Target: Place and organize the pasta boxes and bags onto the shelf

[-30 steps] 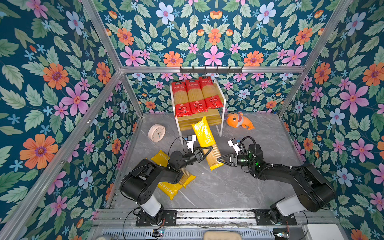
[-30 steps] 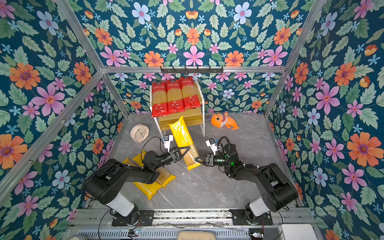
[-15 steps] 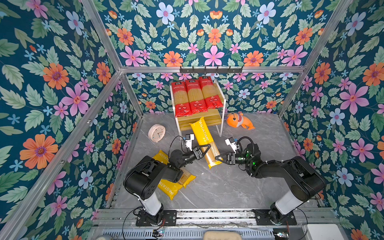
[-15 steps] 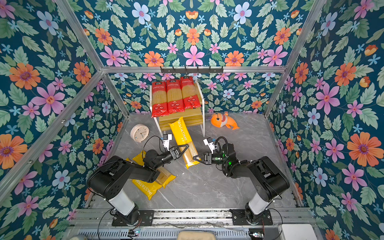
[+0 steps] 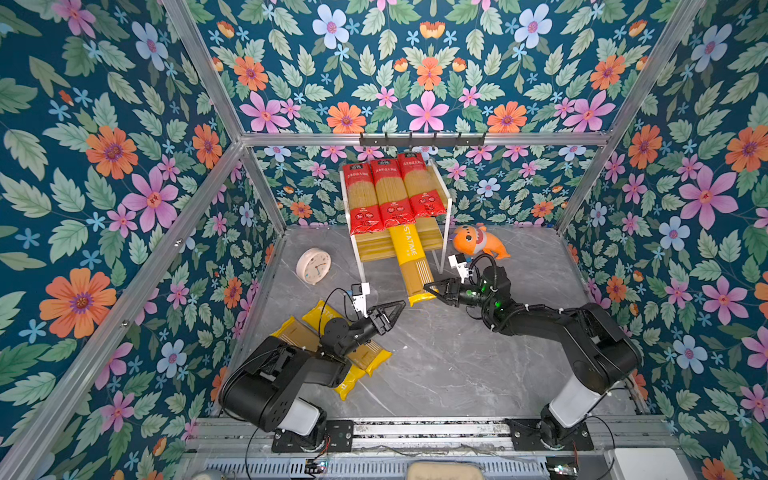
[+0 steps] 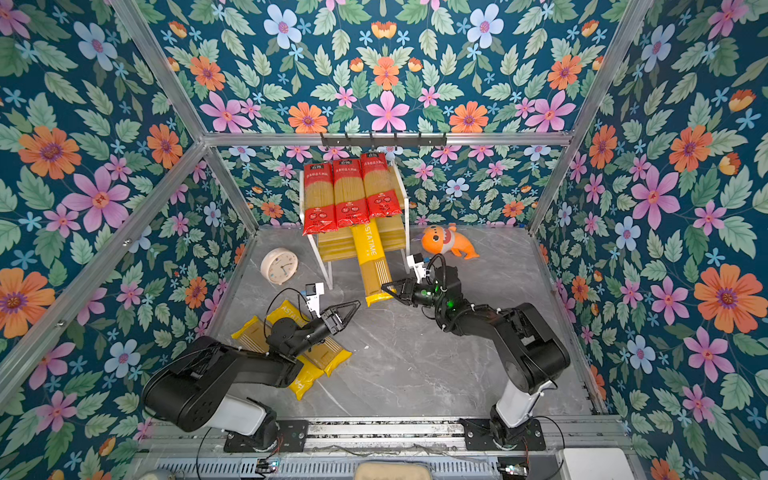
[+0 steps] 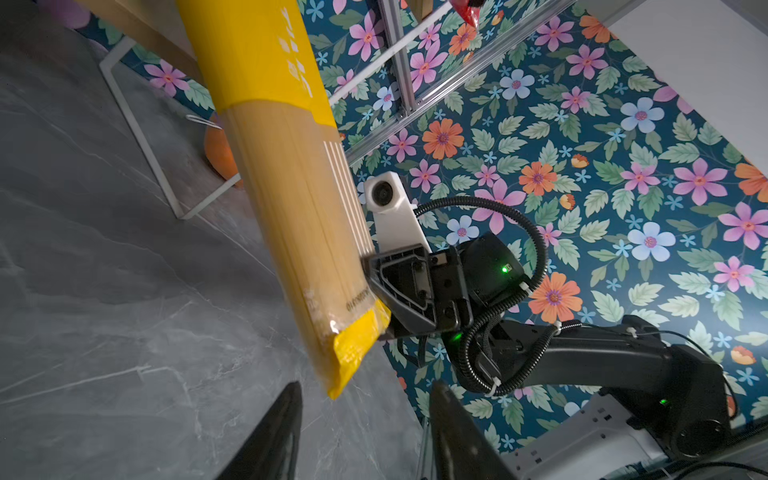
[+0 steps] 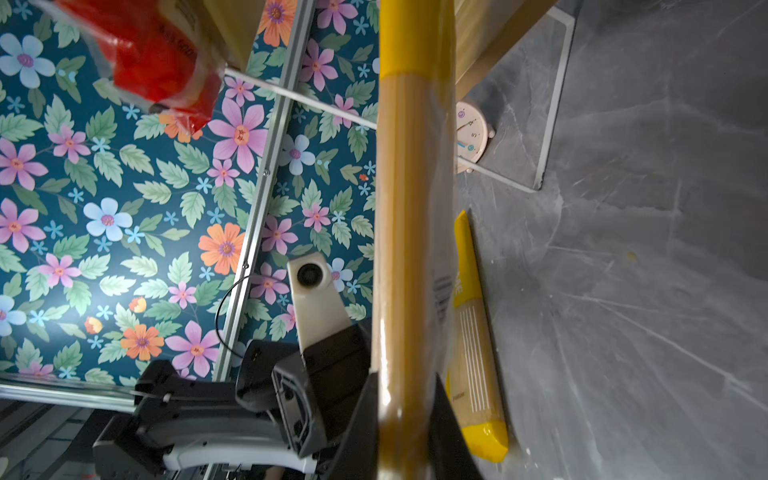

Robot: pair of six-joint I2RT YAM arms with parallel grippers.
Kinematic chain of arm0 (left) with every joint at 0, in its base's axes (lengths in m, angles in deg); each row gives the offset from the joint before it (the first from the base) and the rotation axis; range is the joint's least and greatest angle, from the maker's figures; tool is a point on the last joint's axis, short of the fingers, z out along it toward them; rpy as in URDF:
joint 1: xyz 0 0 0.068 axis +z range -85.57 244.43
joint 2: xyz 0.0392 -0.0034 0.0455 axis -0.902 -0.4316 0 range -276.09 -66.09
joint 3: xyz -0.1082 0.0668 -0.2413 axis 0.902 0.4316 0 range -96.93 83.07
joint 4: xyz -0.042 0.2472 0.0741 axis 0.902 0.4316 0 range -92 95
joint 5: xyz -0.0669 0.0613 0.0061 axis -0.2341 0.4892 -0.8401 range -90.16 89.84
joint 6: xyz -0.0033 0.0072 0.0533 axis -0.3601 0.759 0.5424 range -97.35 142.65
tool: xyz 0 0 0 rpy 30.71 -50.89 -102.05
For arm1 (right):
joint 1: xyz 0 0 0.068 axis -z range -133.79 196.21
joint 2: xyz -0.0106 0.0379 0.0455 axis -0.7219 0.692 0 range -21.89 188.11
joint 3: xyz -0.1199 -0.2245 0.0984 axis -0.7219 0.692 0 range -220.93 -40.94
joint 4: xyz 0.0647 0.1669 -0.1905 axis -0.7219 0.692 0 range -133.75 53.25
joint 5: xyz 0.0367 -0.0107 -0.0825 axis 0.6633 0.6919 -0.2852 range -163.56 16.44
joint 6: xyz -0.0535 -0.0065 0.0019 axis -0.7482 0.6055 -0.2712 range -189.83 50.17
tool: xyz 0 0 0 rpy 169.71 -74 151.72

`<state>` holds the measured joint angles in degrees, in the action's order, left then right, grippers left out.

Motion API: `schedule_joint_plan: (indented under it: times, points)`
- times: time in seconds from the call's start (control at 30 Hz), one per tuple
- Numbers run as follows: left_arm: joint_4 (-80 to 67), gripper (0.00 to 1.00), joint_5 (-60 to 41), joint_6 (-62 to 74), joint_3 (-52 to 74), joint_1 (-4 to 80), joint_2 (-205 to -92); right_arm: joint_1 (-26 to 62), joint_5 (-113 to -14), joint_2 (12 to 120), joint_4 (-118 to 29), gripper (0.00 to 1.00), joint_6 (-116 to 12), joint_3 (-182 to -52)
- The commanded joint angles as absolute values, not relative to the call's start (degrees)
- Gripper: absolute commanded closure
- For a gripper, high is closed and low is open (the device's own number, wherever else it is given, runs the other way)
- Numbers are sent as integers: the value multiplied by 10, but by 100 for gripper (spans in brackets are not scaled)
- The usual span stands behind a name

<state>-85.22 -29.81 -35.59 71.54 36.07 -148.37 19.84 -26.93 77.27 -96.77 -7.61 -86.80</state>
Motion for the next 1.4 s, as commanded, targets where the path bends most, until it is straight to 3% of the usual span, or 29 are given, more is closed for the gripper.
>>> schedule_joint_plan:
  times: [0.0,0.07,0.2,0.33,0.5,0.77,0.87,1.1,1.37]
  points:
    - [-741,48,-260,-294,725,365,-1426,190,-309,799,-1002,100,-42,-914]
    - [-636,48,-230,-262,722,372,-1369,177,-326,814,-990,100,-25,-946]
    - [-290,48,-85,-163,660,380,-1251,140,-370,832,-929,100,-19,-1006]
    - [-136,48,-16,-117,622,400,-1206,113,-401,865,-865,100,-9,-1073]
    - [-113,48,17,-122,623,408,-1176,104,-413,920,-831,97,15,-1156]
    - [-124,49,18,-136,631,408,-1178,105,-396,944,-742,62,-3,-1222]
    - [-137,49,14,-140,632,408,-1184,105,-388,929,-738,54,0,-1197]
    - [-176,49,-11,-148,627,408,-1227,104,-381,891,-738,52,-3,-1136]
    - [-196,49,-21,-157,633,408,-1239,103,-381,911,-715,64,-20,-1172]
